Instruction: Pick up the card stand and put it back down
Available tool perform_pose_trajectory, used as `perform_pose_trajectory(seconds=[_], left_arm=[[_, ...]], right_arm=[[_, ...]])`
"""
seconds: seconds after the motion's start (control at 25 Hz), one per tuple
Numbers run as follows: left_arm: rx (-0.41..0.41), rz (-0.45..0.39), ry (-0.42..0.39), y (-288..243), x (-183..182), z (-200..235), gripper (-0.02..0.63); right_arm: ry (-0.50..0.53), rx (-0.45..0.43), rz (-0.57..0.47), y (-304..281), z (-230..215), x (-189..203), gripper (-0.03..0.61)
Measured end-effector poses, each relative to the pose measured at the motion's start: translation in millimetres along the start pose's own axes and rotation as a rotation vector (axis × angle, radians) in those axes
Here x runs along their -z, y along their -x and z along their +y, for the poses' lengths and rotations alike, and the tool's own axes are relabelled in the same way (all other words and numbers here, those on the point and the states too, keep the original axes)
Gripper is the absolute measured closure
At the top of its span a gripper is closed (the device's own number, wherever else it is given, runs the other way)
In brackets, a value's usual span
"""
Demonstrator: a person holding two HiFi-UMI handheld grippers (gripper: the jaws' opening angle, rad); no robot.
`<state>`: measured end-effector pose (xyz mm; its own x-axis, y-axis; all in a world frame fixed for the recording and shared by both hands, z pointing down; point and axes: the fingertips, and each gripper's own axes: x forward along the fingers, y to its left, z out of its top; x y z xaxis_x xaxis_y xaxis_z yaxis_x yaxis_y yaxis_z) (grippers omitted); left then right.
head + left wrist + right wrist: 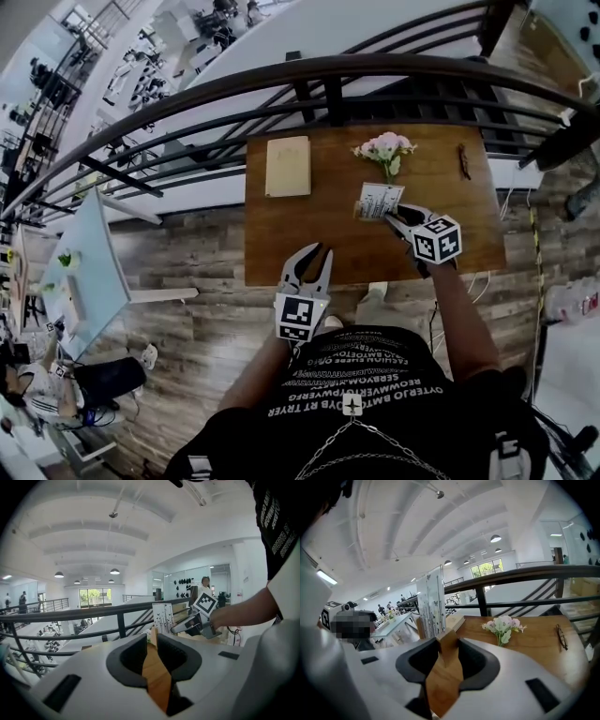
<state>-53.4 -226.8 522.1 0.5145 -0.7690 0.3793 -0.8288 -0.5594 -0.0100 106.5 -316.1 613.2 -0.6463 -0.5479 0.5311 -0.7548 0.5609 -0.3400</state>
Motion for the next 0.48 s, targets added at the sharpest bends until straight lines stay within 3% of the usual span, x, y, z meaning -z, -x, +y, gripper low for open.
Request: perform_pose_trajectory(seconds=[0.48], left_arm=[[-0.028,0.020,0.012,-16,-4,10,0.526]], right_arm=[[-0.024,0.015,0.078,-38,-30,49,0.433]])
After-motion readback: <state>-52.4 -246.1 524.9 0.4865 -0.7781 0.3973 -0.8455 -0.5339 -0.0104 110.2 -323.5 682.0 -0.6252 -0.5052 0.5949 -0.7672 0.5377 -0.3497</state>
